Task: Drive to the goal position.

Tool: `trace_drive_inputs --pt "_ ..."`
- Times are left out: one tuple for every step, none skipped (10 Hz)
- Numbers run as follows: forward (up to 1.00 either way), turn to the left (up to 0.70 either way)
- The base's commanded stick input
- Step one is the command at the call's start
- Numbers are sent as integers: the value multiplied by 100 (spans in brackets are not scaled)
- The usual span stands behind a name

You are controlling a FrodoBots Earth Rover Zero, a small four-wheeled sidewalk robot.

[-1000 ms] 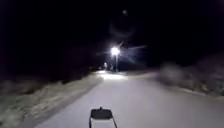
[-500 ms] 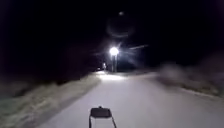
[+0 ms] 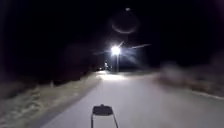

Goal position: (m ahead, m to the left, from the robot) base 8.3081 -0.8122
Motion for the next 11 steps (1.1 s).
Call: trace_drive_inputs --pt "100 5" --pt "100 6" --pt "100 6" --pt "100 4" --pt "100 3" --pt "100 3" --pt "100 3" --pt "100 2" --pt "100 3" --pt "100 2" --pt "100 2"
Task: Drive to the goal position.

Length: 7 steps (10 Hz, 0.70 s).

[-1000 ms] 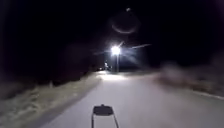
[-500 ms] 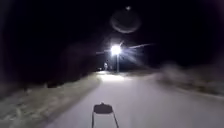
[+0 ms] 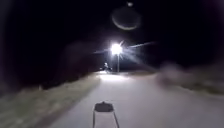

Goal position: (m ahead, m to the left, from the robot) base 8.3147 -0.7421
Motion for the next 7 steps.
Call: trace_drive_inputs --pt "100 2" --pt "100 3" --pt "100 4" --pt "100 4" --pt "100 4" --pt "100 4" --pt "100 4"
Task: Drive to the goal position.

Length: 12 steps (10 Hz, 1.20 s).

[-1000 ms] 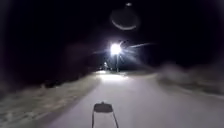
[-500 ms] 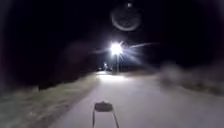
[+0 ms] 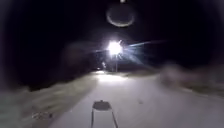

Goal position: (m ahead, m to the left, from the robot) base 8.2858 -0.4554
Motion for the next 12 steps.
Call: trace_drive_inputs --pt "100 4" --pt "100 4" --pt "100 4" --pt "100 4" --pt "100 4" --pt "100 6" --pt "100 8" --pt "100 9" --pt "100 5" --pt "100 3" --pt "100 10" --pt "100 14"
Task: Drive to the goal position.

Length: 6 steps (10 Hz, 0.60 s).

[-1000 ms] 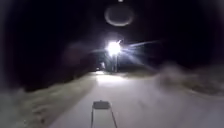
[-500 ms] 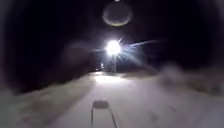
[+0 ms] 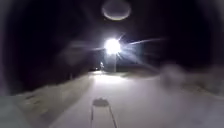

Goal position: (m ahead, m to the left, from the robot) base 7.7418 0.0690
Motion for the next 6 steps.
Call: trace_drive_inputs --pt "100 17" --pt "100 6" --pt "100 8" --pt "100 11" --pt "100 12" --pt "100 11"
